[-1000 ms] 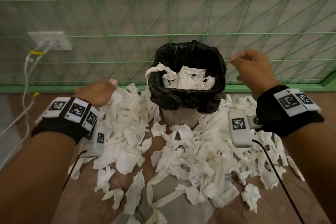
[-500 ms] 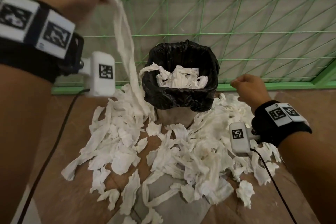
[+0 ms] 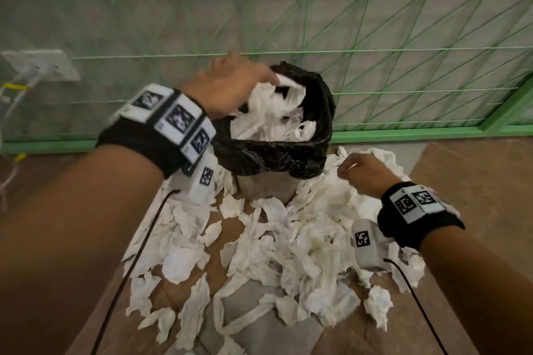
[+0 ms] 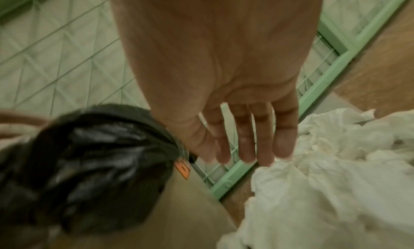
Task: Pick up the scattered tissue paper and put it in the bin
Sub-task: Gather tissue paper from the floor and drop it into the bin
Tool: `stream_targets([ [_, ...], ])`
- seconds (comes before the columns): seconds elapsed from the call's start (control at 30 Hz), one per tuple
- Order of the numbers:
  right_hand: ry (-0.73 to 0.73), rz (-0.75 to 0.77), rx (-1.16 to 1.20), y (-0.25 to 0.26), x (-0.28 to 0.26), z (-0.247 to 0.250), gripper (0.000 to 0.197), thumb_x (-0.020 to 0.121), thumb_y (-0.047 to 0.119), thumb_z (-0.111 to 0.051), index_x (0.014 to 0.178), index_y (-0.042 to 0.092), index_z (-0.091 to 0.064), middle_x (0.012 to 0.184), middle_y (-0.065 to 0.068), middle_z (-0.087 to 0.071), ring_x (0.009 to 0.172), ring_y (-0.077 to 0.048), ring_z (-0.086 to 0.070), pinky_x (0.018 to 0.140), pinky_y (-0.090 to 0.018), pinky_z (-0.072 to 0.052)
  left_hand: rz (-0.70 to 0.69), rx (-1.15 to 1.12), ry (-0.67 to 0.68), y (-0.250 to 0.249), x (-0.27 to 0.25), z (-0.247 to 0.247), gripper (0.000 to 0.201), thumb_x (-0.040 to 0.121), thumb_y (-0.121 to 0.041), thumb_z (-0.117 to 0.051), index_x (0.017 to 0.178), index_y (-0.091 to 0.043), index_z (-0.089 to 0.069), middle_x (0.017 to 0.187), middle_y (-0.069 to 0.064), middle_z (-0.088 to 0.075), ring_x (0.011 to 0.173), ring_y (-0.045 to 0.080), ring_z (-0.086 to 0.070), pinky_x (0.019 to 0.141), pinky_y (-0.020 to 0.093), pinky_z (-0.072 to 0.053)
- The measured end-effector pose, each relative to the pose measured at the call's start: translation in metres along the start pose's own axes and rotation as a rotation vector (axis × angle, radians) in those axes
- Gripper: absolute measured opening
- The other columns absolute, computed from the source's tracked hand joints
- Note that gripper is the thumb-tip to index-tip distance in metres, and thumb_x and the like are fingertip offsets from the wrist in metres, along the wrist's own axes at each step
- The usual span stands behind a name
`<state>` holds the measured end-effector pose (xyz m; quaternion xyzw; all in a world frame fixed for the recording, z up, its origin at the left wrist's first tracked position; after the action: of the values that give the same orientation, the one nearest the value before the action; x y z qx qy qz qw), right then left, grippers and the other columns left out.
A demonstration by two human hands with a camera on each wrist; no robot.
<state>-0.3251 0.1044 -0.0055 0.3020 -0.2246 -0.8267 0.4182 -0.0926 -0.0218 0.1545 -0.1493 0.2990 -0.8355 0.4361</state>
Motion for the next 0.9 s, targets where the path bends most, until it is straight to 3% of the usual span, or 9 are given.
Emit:
stream_targets([
  [0.07, 0.166, 0.030, -0.148, -0.005, -0.004, -0.016, 0.007, 0.086, 0.018, -0.061, 0.080, 0.019, -0.065, 0.087, -0.006, -0.061, 0.072, -0.020, -0.056, 0.065, -0.025, -0.045, 0.038, 0.045, -0.007, 0.028, -0.006, -0.008, 0.029, 0.091, -0.046, -0.042, 0.116, -0.057, -0.053, 0.152, -0.003, -0.033, 0.142, 0.021, -0.024, 0.118, 0.052, -0.009],
  [0.17, 0.373, -0.001, -0.256, -0.009, -0.016, -0.036, 0.013, 0.086, 0.030, -0.065, 0.090, 0.017, -0.063, 0.088, -0.008, -0.066, 0.073, -0.023, -0.065, 0.060, -0.026, -0.048, 0.124, 0.007, -0.157, 0.032, 0.002, -0.003, 0.055, 0.086, -0.006, -0.047, 0.135, -0.030, -0.047, 0.144, 0.007, -0.045, 0.130, 0.031, -0.043, 0.106, 0.043, -0.036],
  [0.27, 0.556, -0.011, -0.225, -0.006, -0.032, -0.057, 0.045, 0.076, 0.055, -0.071, 0.110, 0.031, -0.054, 0.100, -0.008, -0.067, 0.065, -0.019, -0.064, 0.053, -0.025, -0.047, 0.376, -0.006, -0.065, 0.066, -0.002, 0.001, 0.051, 0.083, -0.007, -0.055, 0.131, -0.025, -0.050, 0.130, 0.010, -0.056, 0.113, 0.031, -0.056, 0.094, 0.037, -0.049],
  [0.37, 0.719, 0.034, -0.275, 0.000, -0.050, -0.084, 0.069, 0.069, 0.057, -0.076, 0.128, 0.043, -0.043, 0.114, 0.005, -0.054, 0.074, -0.017, -0.065, 0.059, -0.026, -0.053, 0.401, -0.016, -0.069, 0.076, -0.007, -0.003, 0.014, 0.087, -0.012, -0.057, 0.099, -0.018, -0.062, 0.086, 0.009, -0.065, 0.082, 0.024, -0.065, 0.069, 0.032, -0.054],
  [0.43, 0.757, 0.117, -0.432, 0.000, -0.060, -0.102, 0.055, 0.076, 0.047, -0.074, 0.124, 0.035, -0.049, 0.114, 0.004, -0.051, 0.085, -0.020, -0.061, 0.070, -0.028, -0.051, 0.355, 0.087, -0.145, 0.078, -0.005, -0.001, 0.009, 0.085, -0.013, -0.061, 0.077, -0.018, -0.062, 0.082, 0.009, -0.066, 0.085, 0.027, -0.065, 0.070, 0.031, -0.048],
  [0.53, 0.688, 0.358, -0.721, 0.000, -0.067, -0.118, 0.019, 0.090, 0.024, -0.059, 0.107, 0.015, -0.063, 0.112, -0.006, -0.059, 0.104, -0.024, -0.056, 0.080, -0.026, -0.037, 0.313, 0.178, -0.193, 0.075, -0.001, 0.001, 0.008, 0.088, -0.012, -0.056, 0.084, -0.012, -0.063, 0.089, 0.012, -0.066, 0.088, 0.030, -0.062, 0.073, 0.031, -0.042],
  [0.63, 0.633, 0.398, -0.767, 0.013, -0.067, -0.108, 0.026, 0.095, 0.018, -0.048, 0.111, 0.006, -0.063, 0.123, -0.010, -0.058, 0.114, -0.027, -0.054, 0.086, -0.028, -0.039, 0.185, 0.102, -0.329, 0.061, 0.001, 0.005, 0.006, 0.088, -0.015, -0.057, 0.084, -0.018, -0.060, 0.085, 0.005, -0.063, 0.083, 0.024, -0.060, 0.076, 0.033, -0.046],
  [0.8, 0.667, 0.273, -0.352, 0.061, -0.071, -0.057, 0.029, 0.099, 0.017, -0.039, 0.072, 0.010, -0.047, 0.076, -0.010, -0.052, 0.071, -0.028, -0.052, 0.061, -0.032, -0.038, -0.011, -0.147, -0.245, 0.044, 0.004, 0.004, 0.047, 0.083, -0.008, -0.061, 0.121, -0.035, -0.058, 0.080, -0.009, -0.065, 0.070, 0.005, -0.059, 0.070, 0.022, -0.050],
  [0.9, 0.576, 0.357, -0.127, 0.097, -0.083, -0.018, 0.044, 0.096, 0.032, -0.051, 0.054, 0.023, -0.040, 0.054, 0.006, -0.036, 0.047, -0.012, -0.033, 0.049, -0.022, -0.030, 0.137, -0.287, -0.488, 0.072, 0.003, 0.015, 0.049, 0.082, -0.008, -0.059, 0.124, -0.031, -0.053, 0.076, -0.007, -0.057, 0.065, 0.012, -0.055, 0.059, 0.025, -0.044],
])
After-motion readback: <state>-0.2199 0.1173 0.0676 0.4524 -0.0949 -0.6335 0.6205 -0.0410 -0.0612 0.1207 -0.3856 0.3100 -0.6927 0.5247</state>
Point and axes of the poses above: each hand's wrist, its own x-axis towards the middle knuckle, its own z-axis out of the back of the hand, y = z × x, the point moved 1 cm from there along x, towards the middle knuckle
